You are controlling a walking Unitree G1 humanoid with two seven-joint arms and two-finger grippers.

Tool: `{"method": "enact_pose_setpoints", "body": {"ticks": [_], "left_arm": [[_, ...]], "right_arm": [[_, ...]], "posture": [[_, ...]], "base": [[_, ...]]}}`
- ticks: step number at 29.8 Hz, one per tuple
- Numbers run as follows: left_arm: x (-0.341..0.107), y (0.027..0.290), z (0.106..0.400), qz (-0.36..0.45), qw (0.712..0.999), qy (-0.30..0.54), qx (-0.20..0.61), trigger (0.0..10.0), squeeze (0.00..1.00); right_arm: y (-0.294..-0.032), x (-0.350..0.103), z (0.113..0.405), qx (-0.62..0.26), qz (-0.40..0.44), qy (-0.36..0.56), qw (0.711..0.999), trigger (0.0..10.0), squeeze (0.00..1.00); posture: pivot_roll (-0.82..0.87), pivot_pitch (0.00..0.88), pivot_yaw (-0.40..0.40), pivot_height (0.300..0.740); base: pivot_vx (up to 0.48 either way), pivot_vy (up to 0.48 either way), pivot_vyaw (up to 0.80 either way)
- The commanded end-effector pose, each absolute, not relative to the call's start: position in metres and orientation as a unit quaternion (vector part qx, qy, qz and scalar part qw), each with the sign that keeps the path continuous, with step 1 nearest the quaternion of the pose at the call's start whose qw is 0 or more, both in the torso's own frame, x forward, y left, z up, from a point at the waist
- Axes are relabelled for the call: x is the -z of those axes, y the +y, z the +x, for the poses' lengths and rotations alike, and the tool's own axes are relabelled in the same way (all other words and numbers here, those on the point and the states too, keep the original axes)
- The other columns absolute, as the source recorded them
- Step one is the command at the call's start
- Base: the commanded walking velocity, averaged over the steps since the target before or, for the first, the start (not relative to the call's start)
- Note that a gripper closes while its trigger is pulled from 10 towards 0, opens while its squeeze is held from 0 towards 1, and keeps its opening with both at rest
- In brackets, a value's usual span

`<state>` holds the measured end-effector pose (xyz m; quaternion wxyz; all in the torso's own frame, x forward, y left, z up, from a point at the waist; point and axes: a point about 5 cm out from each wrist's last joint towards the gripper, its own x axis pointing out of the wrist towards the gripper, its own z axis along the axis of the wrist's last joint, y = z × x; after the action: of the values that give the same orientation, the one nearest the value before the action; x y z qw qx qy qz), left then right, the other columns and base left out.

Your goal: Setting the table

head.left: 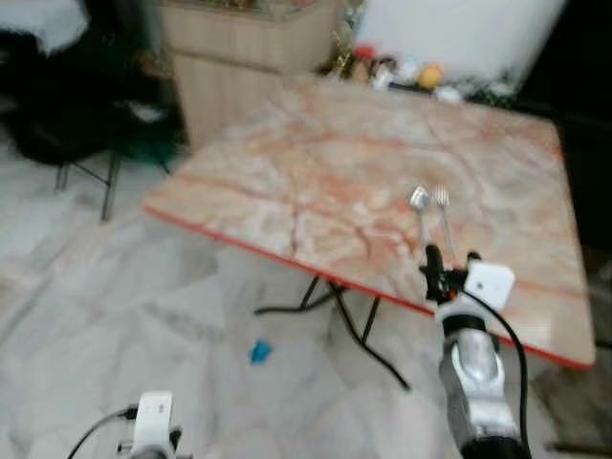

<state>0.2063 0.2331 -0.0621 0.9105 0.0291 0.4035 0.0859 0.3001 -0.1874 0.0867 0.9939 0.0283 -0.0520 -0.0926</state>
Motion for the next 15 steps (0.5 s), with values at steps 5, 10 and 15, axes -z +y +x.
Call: {"method": "enact_pose_setpoints", "body": {"ticks": [5, 10, 15], "left_arm": [[0.0659, 0.2356, 0.1982, 0.019, 0.907, 0.411, -0.089, 10.0, 0.0], [0.0658, 0.2362, 0.1983, 0.022, 0.906, 0.412, -0.093, 10.0, 0.0], [0.0656, 0.2367, 0.1984, 0.025, 0.906, 0.412, -0.095, 10.0, 0.0]], "right_arm": [[-0.1768, -0.0934, 0.3048, 0.075, 0.032, -0.066, 0.994, 10.0, 0.0], [-0.1755, -0.0933, 0.305, 0.072, 0.033, -0.066, 0.995, 10.0, 0.0], [-0.1746, -0.0932, 0.3049, 0.069, 0.032, -0.066, 0.995, 10.0, 0.0]], "posture": [[0.1, 0.0, -0.05, 0.74], [0.1, 0.0, -0.05, 0.74], [0.1, 0.0, -0.051, 0.74]], "base": [[0.0, 0.0, 0.0], [0.0, 0.0, 0.0], [0.051, 0.0, 0.0]]}}
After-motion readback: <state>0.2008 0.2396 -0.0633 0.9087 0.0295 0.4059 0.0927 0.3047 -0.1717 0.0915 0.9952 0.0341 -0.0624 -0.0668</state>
